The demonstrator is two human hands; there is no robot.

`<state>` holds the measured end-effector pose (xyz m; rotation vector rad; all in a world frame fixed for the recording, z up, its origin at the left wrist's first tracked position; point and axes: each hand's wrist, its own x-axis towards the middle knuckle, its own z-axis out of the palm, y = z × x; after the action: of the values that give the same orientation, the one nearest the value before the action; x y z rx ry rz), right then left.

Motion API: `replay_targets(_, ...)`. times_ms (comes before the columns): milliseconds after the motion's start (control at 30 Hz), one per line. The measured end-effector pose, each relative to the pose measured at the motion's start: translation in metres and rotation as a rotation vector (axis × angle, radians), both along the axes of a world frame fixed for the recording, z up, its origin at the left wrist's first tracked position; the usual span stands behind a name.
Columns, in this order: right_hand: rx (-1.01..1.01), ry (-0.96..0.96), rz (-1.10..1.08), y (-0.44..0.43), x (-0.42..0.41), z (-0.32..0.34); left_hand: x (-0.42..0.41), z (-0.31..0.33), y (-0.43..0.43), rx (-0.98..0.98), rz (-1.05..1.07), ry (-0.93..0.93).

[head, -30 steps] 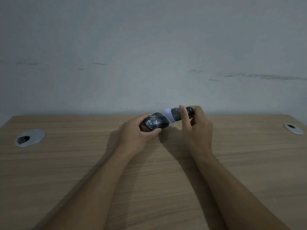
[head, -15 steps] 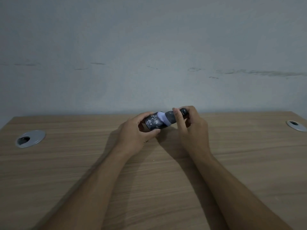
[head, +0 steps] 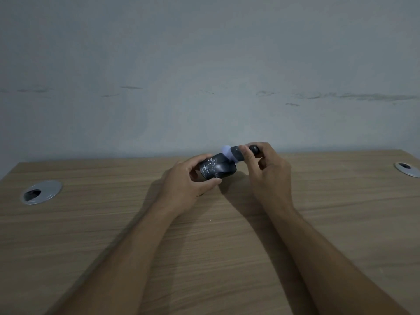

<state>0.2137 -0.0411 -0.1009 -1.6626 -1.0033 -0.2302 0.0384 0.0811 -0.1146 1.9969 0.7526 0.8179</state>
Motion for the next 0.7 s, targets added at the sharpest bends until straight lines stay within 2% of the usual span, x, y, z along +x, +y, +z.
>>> replay_targets(233, 0.111, -0.119, -0.008, -0.009, -0.022, 0.010, 0.002, 0.005, -0.002, -0.063, 0.045, -0.045)
replay_targets(367, 0.012, -0.241, 0.079, -0.009, -0.028, 0.000, 0.003, 0.006, -0.003, -0.075, 0.082, -0.054)
replay_targets(467, -0.025, -0.206, 0.032, -0.004, -0.019, -0.002, 0.003, 0.007, -0.003, -0.099, 0.091, -0.065)
replay_targets(567, 0.026, -0.148, -0.014, -0.008, -0.016, 0.004, 0.002, 0.007, -0.004, -0.106, 0.095, -0.072)
replay_targets(633, 0.036, -0.171, 0.045, -0.012, -0.022, 0.006, 0.003, 0.007, -0.005, -0.077, 0.104, -0.056)
replay_targets(700, -0.035, -0.215, 0.128, -0.011, -0.026, 0.003, 0.004, 0.005, -0.006, -0.022, 0.120, -0.028)
